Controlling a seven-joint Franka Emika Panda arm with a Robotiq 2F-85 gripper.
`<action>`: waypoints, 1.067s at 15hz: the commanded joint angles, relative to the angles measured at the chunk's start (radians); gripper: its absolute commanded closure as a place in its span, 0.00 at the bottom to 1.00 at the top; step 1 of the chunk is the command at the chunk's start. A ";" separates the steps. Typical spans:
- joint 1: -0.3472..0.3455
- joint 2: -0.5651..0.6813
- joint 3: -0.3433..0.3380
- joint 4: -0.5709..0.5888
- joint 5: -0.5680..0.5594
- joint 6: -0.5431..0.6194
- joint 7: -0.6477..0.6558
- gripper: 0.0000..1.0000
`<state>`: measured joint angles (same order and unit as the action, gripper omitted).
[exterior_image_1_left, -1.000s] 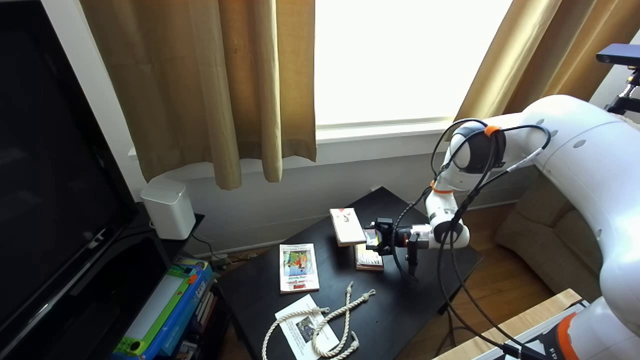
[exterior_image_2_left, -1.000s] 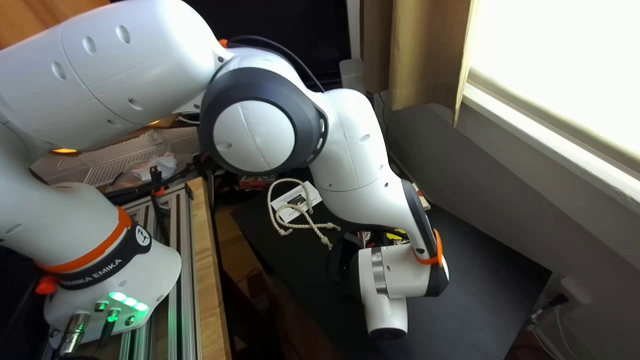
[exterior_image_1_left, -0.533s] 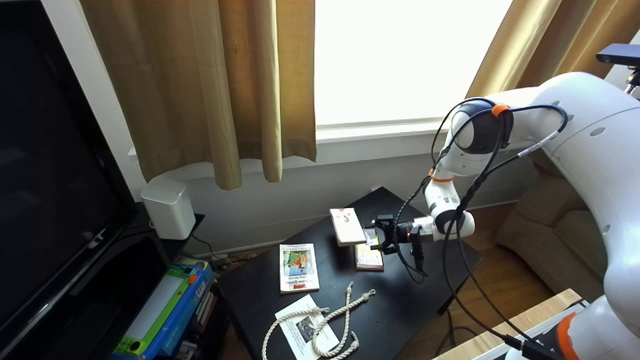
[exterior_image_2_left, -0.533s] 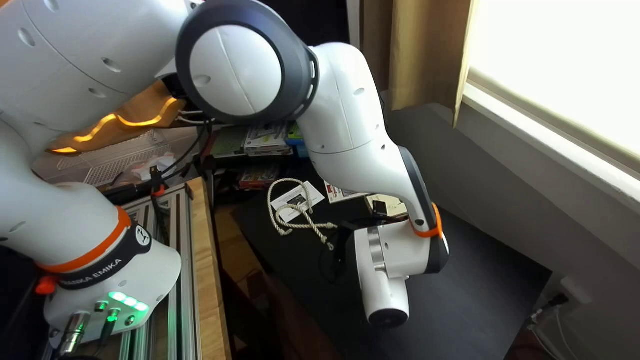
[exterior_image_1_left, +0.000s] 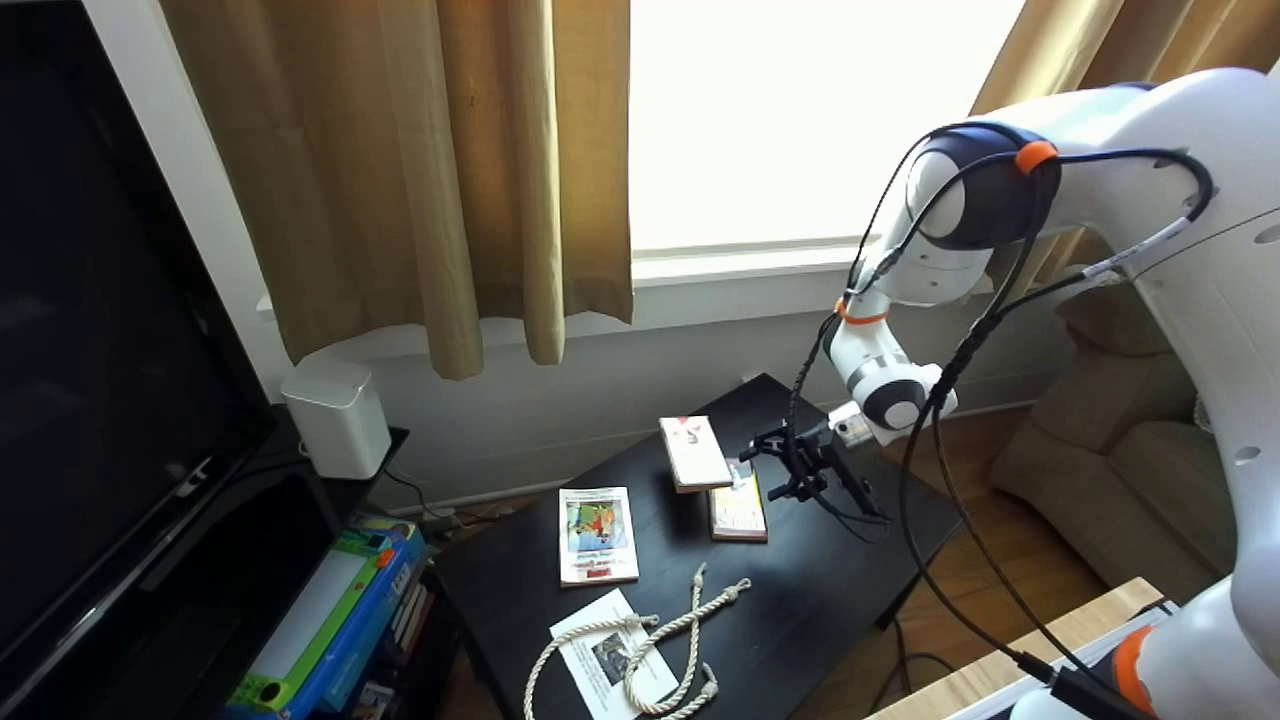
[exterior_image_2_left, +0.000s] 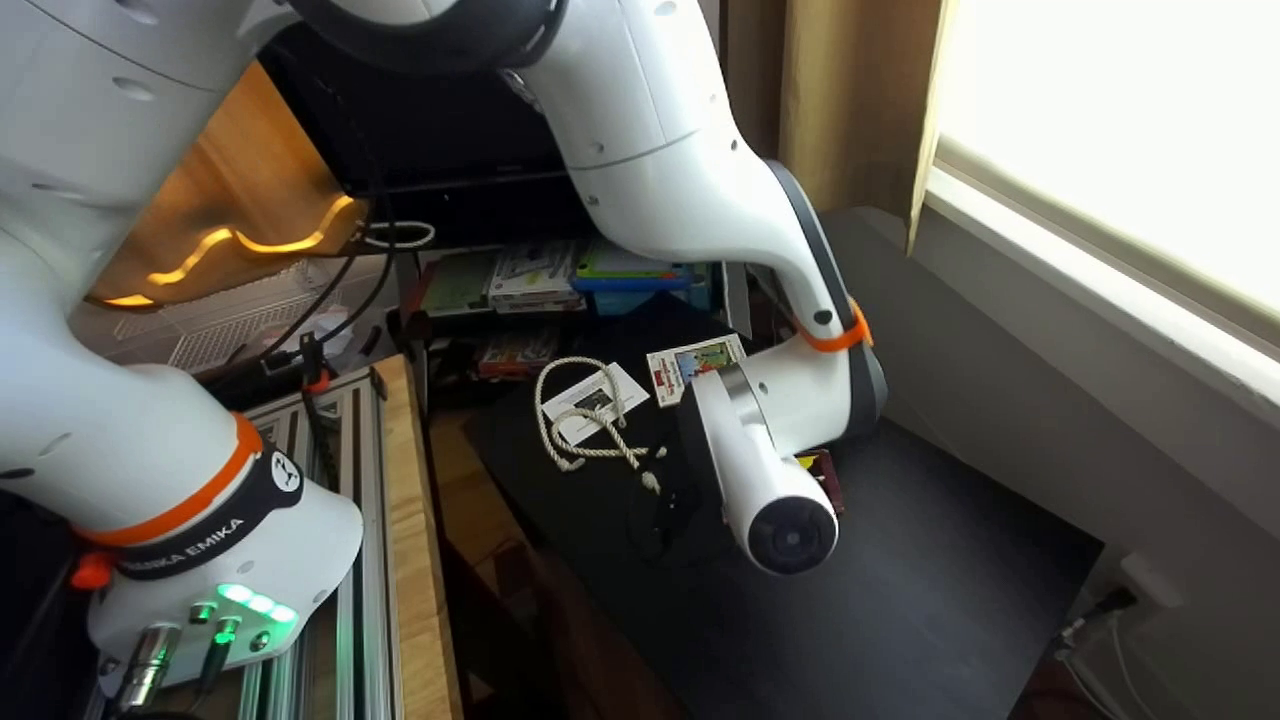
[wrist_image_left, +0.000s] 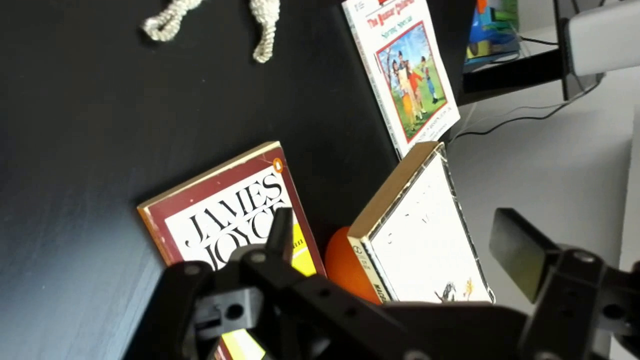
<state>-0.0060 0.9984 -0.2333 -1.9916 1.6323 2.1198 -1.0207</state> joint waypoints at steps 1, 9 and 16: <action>0.085 -0.159 -0.003 -0.127 -0.094 0.182 0.055 0.00; 0.178 -0.373 0.066 -0.282 -0.417 0.586 0.329 0.00; 0.346 -0.448 -0.004 -0.356 -0.613 0.709 0.540 0.00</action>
<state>0.2643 0.6025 -0.1963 -2.2880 1.0866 2.7922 -0.5581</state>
